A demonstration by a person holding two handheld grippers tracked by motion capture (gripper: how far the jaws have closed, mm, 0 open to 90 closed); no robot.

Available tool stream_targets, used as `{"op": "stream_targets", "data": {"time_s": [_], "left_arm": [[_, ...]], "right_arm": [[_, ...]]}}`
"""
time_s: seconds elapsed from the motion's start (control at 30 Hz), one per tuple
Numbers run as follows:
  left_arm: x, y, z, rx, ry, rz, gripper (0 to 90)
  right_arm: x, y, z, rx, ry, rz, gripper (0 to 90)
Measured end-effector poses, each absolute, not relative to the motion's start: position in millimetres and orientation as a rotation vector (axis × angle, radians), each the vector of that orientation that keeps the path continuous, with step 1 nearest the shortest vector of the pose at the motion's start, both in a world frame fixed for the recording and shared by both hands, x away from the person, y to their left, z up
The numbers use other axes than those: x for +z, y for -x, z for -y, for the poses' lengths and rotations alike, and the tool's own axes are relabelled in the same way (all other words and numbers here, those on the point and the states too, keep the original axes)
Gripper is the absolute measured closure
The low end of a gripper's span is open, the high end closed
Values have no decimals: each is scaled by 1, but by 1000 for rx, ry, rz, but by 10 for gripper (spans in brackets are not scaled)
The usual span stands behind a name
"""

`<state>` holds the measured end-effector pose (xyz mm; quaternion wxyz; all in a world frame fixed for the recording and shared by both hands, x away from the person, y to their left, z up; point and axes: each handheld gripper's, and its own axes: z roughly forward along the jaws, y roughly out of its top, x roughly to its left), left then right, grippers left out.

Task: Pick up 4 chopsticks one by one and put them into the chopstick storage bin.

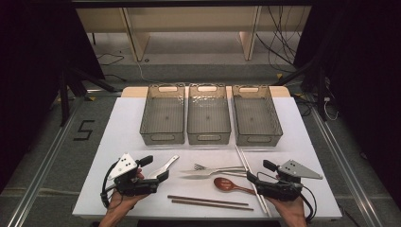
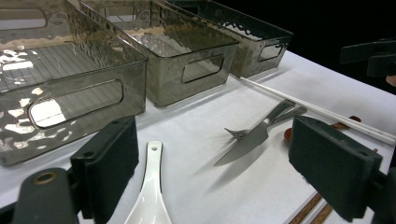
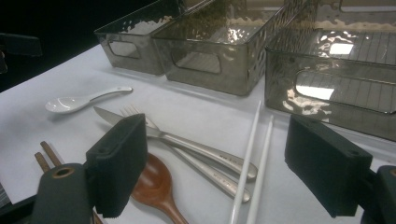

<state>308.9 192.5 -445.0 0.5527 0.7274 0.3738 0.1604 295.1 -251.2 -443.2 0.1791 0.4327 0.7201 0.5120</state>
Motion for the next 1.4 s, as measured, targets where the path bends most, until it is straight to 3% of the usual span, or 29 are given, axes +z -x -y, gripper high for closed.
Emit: {"op": "stream_targets", "data": {"time_s": [0.27,0.7,1.4], "left_arm": [[-445,-309,-192,378,-1719,-883,157],[-446,-310,-191,374,-1719,-885,157],[-445,-310,-192,379,-1710,-888,157]], "right_arm": [[-442,-301,253,1389,-1282,-2081,265],[-424,-319,258,1021,-1384,-2249,340],[-441,-330,255,730,-1474,-2458,469]]}}
